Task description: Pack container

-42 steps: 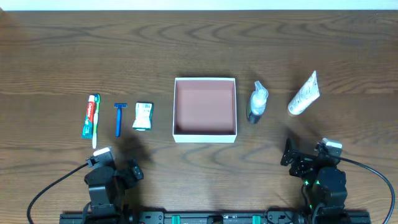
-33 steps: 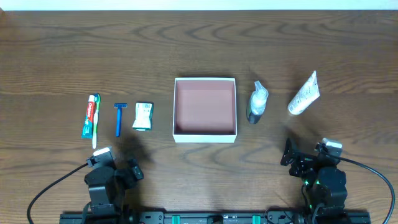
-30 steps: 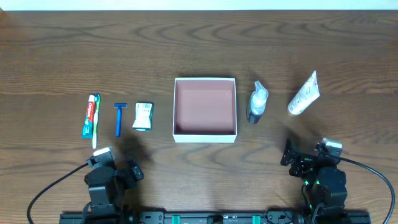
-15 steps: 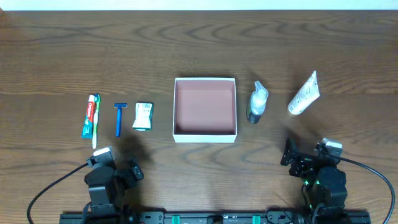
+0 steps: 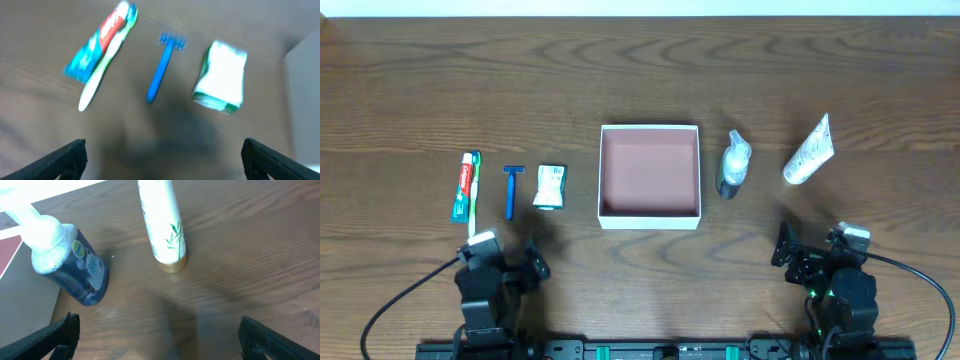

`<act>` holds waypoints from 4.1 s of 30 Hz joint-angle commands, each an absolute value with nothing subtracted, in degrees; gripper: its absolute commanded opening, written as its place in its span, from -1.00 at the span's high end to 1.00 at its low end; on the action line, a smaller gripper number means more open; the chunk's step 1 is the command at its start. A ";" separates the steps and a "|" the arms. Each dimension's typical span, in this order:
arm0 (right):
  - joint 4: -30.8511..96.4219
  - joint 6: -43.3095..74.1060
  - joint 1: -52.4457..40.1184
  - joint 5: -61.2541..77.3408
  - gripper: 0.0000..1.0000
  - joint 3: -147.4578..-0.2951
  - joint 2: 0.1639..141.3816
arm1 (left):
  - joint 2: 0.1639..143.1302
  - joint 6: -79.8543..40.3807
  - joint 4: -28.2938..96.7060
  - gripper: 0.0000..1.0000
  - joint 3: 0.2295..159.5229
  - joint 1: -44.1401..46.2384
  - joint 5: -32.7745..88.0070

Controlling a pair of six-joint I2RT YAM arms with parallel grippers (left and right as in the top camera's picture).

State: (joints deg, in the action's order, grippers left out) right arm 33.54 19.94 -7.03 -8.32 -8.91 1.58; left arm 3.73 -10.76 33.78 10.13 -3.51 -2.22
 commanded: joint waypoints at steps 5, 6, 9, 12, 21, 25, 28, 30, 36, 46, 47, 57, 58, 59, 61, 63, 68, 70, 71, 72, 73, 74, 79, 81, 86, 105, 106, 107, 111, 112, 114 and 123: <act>33.61 20.34 -6.39 -8.12 -0.98 -8.78 1.13 | 3.27 -12.16 30.96 -0.96 10.26 -3.18 2.94; 33.61 20.34 -6.39 -8.12 -0.99 -8.78 1.13 | 3.27 -13.37 30.15 -0.96 10.48 -3.18 3.97; 33.61 20.34 -6.39 -8.12 -0.99 -8.78 1.13 | 4.49 -14.37 29.95 -0.97 12.95 -3.18 6.09; 33.61 20.32 -6.39 -8.14 -0.99 -8.78 1.13 | 10.81 -15.35 32.32 -0.96 18.94 -3.18 6.04; 33.61 20.34 -6.39 -8.12 -0.99 -8.78 1.13 | 49.60 -7.88 52.27 -0.96 57.89 -3.18 3.84; 33.61 20.34 -6.39 -8.14 -0.99 -8.78 1.13 | 65.08 0.56 61.80 -0.96 74.59 -3.20 -2.28; 33.61 20.34 -6.39 -8.14 -0.99 -8.78 1.13 | 73.93 3.44 64.95 -0.96 81.95 -3.51 -9.91; 33.61 20.34 -6.39 -8.14 -0.98 -8.78 1.13 | 78.24 4.73 65.32 -0.96 83.96 -4.45 -11.68; 33.61 20.34 -6.39 -8.14 -0.98 -8.78 1.13 | 87.90 4.73 65.34 -0.96 84.14 -10.48 -11.40; 33.61 20.34 -6.39 -8.12 -0.99 -8.78 1.13 | 97.30 10.02 62.72 -0.99 84.05 -19.27 -11.40; 33.61 20.32 -6.39 -8.12 -0.98 -8.78 1.13 | 98.32 10.61 61.67 -0.99 83.90 -19.79 -11.35; 33.61 20.34 -6.39 -8.12 -0.99 -8.78 1.13 | 108.62 21.98 54.83 -0.95 83.68 -20.99 -8.40; 33.61 20.32 -6.39 -8.12 -0.99 -8.78 1.13 | 109.43 22.61 54.24 -0.93 83.68 -21.04 -8.40; 33.61 20.34 -6.39 -8.12 -0.98 -8.78 1.13 | 110.32 22.79 53.39 -0.93 83.68 -21.10 -8.40; 33.61 20.34 -6.39 -8.14 -0.99 -8.78 1.13 | 111.61 22.90 51.92 -0.93 83.68 -21.28 -8.45; 33.61 20.34 -6.39 -8.12 -0.98 -8.78 1.13 | 112.75 22.83 50.06 -0.93 83.68 -21.50 -8.40; 33.61 20.32 -6.39 -8.12 -0.98 -8.78 1.13 | 114.17 22.85 47.09 -0.92 83.68 -21.58 -8.40; 33.61 20.34 -6.39 -8.12 -0.99 -8.78 1.13 | 114.91 22.85 46.33 -0.89 83.68 -21.58 -8.38; 33.61 20.34 -6.39 -8.12 -0.99 -8.78 1.13 | 115.33 22.87 46.24 -0.89 83.68 -21.58 -8.38; 33.61 20.34 -6.39 -8.12 -0.99 -8.78 1.13 | 115.83 22.87 46.15 -0.89 83.66 -21.58 -8.40; 33.61 20.34 -6.39 -8.12 -0.98 -8.78 1.13 | 116.31 22.90 46.11 -0.87 83.59 -21.58 -8.40; 33.61 20.34 -6.39 -8.12 -0.98 -8.78 1.13 | 116.75 22.87 46.11 -0.86 83.59 -21.58 -8.38; 33.61 20.32 -6.39 -8.12 -0.98 -8.78 1.13 | 118.65 22.87 45.36 -0.82 83.59 -21.58 -8.40; 33.61 20.34 -6.39 -8.12 -0.99 -8.78 1.13 | 119.42 22.85 44.84 -0.81 83.59 -21.58 -8.40; 33.61 20.32 -6.39 -8.12 -0.98 -8.78 1.13 | 120.99 22.83 44.29 -0.66 83.57 -21.58 -8.40; 33.61 20.34 -6.39 -8.12 -0.98 -8.78 1.13 | 120.86 18.28 48.27 0.56 83.59 -21.58 -7.92; 33.61 20.34 -6.39 -8.12 -0.98 -8.78 1.13 | 120.86 17.63 48.56 0.57 83.59 -21.58 -7.86; 33.61 20.34 -6.39 -8.12 -0.99 -8.78 1.13 | 120.86 17.63 48.77 0.63 83.59 -21.58 -7.09; 33.61 20.34 -6.39 -8.14 -0.98 -8.78 1.13 | 119.98 17.34 49.93 0.86 83.68 -21.52 -4.91; 33.61 20.34 -6.39 -8.14 -0.99 -8.78 1.13 | 119.20 16.88 50.57 0.87 83.85 -21.41 -4.93; 33.61 20.34 -6.39 -8.12 -0.98 -8.78 1.13 | 117.16 15.64 51.44 0.87 84.36 -21.17 -4.93; 33.61 20.34 -6.39 -8.12 -0.98 -8.78 1.13 | 96.97 8.12 54.22 0.87 88.05 -13.58 2.94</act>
State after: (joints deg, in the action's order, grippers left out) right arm 33.54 19.94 -7.03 -7.90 -8.91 1.58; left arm 105.60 11.31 53.36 85.43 -17.54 -2.96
